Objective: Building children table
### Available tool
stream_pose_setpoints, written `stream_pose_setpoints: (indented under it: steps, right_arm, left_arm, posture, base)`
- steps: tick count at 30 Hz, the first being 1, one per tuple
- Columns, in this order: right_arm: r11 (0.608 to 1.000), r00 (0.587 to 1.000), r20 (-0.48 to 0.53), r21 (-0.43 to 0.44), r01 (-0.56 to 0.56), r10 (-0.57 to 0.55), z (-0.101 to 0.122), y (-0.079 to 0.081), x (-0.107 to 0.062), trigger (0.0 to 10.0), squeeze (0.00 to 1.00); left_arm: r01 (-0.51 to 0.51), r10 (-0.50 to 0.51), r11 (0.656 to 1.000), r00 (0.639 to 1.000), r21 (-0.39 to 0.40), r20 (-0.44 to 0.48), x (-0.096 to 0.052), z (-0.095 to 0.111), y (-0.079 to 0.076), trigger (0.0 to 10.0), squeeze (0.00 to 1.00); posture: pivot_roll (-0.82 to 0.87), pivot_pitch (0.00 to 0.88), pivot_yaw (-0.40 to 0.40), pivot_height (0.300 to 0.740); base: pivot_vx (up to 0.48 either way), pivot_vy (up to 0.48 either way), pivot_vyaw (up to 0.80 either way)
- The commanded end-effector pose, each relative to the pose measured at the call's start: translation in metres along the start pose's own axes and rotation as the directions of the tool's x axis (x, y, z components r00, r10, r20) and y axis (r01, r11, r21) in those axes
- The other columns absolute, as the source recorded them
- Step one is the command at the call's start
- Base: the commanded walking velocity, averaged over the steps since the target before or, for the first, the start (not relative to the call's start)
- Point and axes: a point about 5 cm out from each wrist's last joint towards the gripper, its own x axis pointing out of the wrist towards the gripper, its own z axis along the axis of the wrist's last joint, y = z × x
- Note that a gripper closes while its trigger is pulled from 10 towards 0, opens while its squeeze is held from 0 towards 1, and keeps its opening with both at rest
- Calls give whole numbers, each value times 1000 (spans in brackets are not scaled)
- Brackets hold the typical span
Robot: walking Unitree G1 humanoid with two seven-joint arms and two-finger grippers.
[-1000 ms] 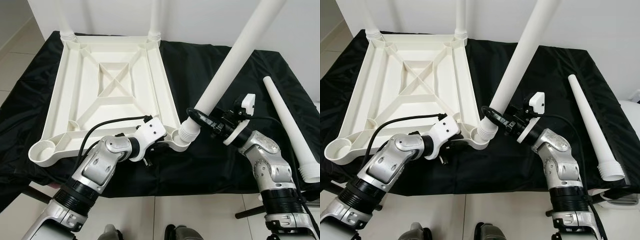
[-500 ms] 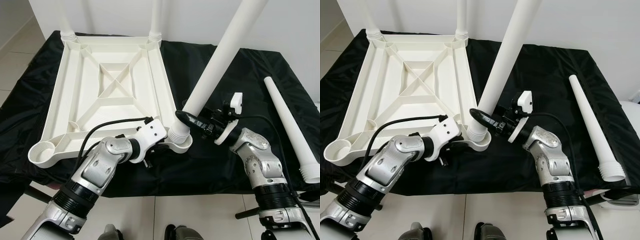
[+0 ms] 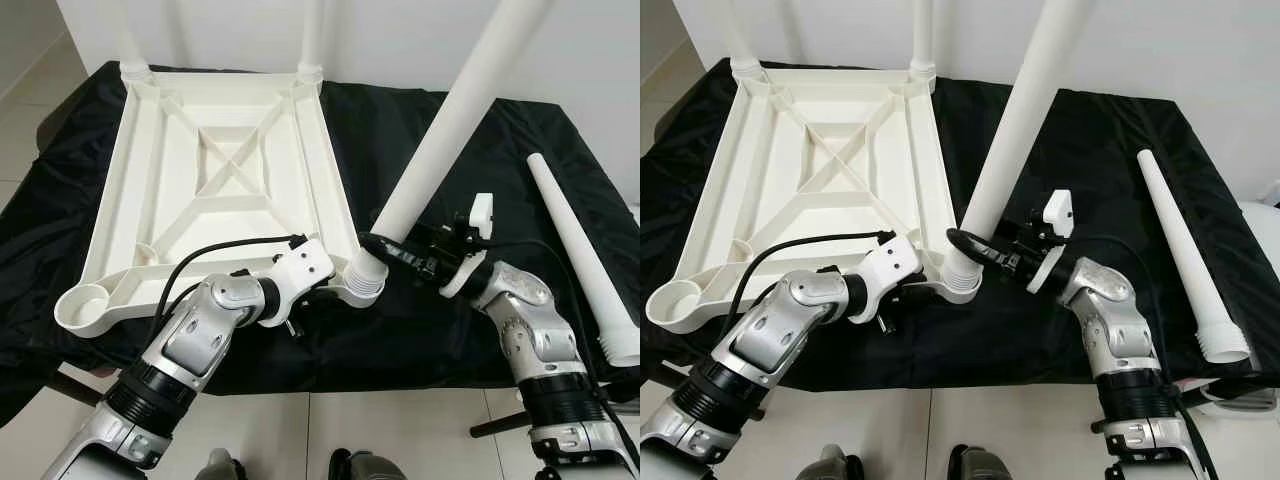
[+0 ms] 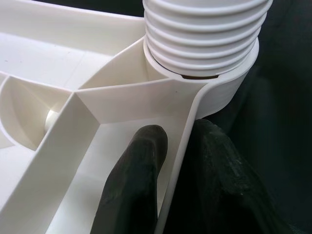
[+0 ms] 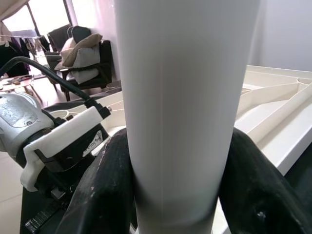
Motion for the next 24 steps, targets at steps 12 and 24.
stream_pose_setpoints:
  steps: [12, 24]
  right_arm:
    - [999, 996, -87, 47, -16, 20, -20, 8, -4, 10000, 0]
    - [998, 995, -89, 45, -36, 40, -25, 15, 6, 10000, 0]
  left_arm:
    - [40, -41, 999, 999, 32, 8, 1, 5, -7, 10000, 0]
    - [37, -37, 999, 999, 29, 9, 0, 5, -8, 10000, 0]
  posture:
    - [-50, 125, -46, 740]
    - [-42, 128, -50, 740]
  base:
    - [0, 0, 0]
    - [0, 0, 0]
